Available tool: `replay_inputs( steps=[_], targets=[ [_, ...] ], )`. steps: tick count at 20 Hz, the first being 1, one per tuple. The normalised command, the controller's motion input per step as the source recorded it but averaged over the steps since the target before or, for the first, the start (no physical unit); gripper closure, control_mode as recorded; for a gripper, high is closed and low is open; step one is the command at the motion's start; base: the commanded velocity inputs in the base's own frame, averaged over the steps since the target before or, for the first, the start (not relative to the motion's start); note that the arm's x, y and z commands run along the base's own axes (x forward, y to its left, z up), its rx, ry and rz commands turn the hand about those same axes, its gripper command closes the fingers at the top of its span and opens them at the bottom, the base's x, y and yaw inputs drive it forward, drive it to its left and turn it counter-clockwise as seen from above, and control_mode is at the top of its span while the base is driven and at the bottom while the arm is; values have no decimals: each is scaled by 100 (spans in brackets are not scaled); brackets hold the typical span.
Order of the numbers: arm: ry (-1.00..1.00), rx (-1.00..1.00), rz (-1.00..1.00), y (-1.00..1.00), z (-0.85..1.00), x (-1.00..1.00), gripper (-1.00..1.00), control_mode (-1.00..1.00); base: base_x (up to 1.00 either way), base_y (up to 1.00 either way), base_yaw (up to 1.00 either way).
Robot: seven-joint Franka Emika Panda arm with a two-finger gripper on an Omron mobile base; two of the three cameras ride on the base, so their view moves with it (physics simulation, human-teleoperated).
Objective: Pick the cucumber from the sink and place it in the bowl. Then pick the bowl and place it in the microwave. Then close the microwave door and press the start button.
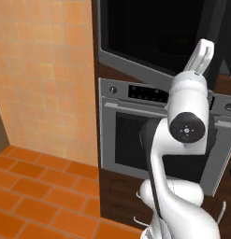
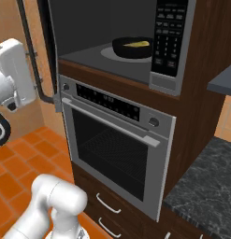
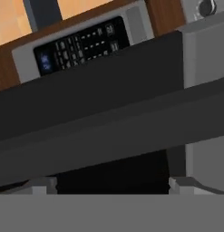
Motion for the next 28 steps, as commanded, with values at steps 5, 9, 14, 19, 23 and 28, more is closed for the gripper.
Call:
replay_inputs(
  steps=[5,9,14,19,23,28],
  targets=[
    [0,23,0,-90,5,76,-100,-100,0,0,0],
    [0,17,0,-50,0,73,-100,-100,0,0,0],
    [0,3,0,-2,-1,57,-100,-100,0,0,0],
    [0,-5,0,-12,0,51,-100,-100,0,0,0],
    [7,-30,0,-16,-2,28,-100,-100,0,0,0],
    [10,-35,0,-12,0,36,-100,-100,0,0,0]
  ],
)
